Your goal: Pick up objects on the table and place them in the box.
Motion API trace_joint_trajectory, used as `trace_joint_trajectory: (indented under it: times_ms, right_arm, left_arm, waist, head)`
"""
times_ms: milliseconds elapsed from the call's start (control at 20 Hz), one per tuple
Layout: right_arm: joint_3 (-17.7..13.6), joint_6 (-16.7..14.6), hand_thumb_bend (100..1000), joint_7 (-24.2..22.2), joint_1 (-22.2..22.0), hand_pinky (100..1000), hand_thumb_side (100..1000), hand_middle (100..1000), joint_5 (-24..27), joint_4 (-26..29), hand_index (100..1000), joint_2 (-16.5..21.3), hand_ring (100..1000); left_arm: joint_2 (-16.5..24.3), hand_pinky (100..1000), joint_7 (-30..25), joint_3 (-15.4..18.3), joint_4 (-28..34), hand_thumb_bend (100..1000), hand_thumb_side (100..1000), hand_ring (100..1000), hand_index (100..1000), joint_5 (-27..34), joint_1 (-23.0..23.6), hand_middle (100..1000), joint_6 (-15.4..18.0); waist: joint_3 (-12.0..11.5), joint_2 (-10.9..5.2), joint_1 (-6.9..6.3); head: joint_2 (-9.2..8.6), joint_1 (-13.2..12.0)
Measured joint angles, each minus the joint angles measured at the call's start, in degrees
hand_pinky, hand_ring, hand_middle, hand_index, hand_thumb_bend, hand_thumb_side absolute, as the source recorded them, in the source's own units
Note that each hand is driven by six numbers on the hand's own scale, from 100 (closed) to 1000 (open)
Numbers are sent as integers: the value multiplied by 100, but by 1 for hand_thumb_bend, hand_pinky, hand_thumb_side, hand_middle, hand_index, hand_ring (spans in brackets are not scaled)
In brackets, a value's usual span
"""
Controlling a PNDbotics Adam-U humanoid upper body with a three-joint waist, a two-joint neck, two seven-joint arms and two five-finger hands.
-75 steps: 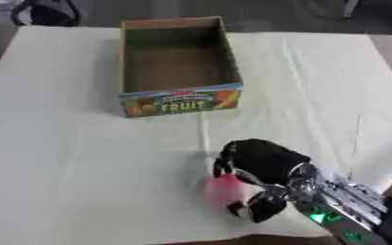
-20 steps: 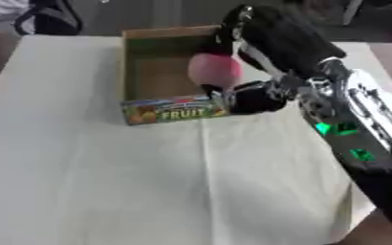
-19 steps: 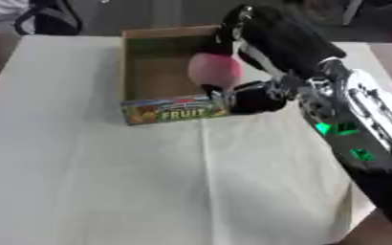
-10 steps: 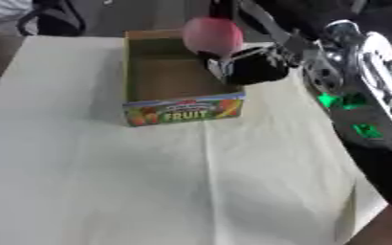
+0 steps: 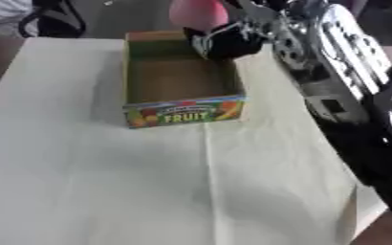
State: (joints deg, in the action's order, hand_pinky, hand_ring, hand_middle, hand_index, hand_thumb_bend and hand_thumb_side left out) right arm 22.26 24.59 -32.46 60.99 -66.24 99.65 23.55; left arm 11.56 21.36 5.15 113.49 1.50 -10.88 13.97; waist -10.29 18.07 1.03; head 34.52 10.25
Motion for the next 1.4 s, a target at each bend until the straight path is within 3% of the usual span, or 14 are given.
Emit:
trace_joint_trajectory:
  times_ms: [950, 1400]
  right_arm:
    - [-128, -74, 160, 813, 567, 808, 129, 506, -693, -3049, 593, -1080, 853]
    - [-358, -64, 126, 1115, 805, 821, 125, 521, -1003, -3926, 607, -1272, 859]
  left_arm:
    - [-7, 593, -79, -66, 0, 100, 675, 623, 762, 55, 0, 595, -16]
    - [-29, 593, -110, -70, 0, 100, 675, 623, 762, 76, -10, 595, -22]
  waist:
    - [-119, 28, -24]
    - [-162, 35, -24]
  head:
    - [-46, 123]
    - [-49, 158]
